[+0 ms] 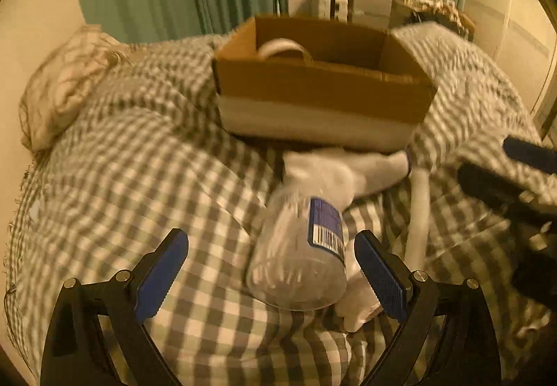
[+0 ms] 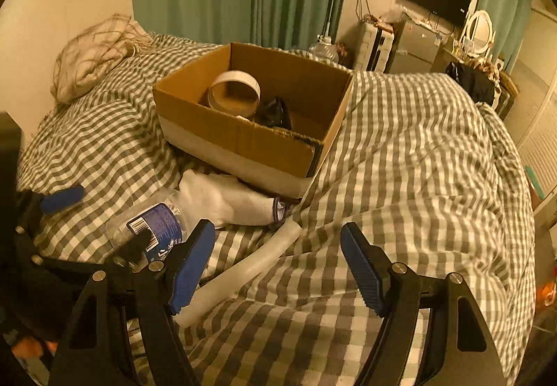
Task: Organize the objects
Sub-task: 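Grasp the clear plastic jar with the left tool while the right tool grasps the white foam tube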
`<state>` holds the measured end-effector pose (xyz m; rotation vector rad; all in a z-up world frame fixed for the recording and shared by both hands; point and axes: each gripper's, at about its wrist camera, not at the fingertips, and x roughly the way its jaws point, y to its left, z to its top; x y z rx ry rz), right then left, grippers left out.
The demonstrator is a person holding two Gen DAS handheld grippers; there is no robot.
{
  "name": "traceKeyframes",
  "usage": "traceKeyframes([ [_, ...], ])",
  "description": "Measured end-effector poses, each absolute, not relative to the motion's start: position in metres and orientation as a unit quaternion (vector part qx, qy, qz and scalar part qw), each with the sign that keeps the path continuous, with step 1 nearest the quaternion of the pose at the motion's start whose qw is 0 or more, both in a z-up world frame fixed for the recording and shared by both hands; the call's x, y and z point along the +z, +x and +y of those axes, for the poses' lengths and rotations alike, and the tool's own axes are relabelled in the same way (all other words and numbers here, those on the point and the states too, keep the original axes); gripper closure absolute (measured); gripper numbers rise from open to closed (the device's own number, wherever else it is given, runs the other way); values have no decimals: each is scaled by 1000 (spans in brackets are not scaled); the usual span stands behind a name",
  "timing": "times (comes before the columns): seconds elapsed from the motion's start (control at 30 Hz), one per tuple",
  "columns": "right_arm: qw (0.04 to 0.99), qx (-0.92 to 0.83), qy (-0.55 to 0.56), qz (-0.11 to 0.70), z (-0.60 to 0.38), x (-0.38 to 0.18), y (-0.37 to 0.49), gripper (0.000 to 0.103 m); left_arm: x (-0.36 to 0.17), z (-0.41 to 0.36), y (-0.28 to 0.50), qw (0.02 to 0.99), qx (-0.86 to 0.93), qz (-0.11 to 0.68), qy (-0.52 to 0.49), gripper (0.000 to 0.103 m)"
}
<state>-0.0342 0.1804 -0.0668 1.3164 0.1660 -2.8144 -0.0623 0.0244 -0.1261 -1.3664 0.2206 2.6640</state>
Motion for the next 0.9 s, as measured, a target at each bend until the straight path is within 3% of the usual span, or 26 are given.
traceKeyframes([
  [0.13, 15, -901, 431, 44, 183, -72, -37, 29, -143, 25, -70, 74, 874, 70, -476, 11],
  [0.27, 12, -898, 437, 46, 182, -73, -39, 29, -150, 24, -73, 115, 862, 38, -491, 40],
  [0.63, 23, -877, 476, 60, 168, -95, -49, 29, -99, 0, -58, 77, 912, 10, -402, 40],
  [0.9, 15, -824, 560, 87, 152, -144, -73, 29, -103, -12, -60, 69, 913, -6, -403, 40],
])
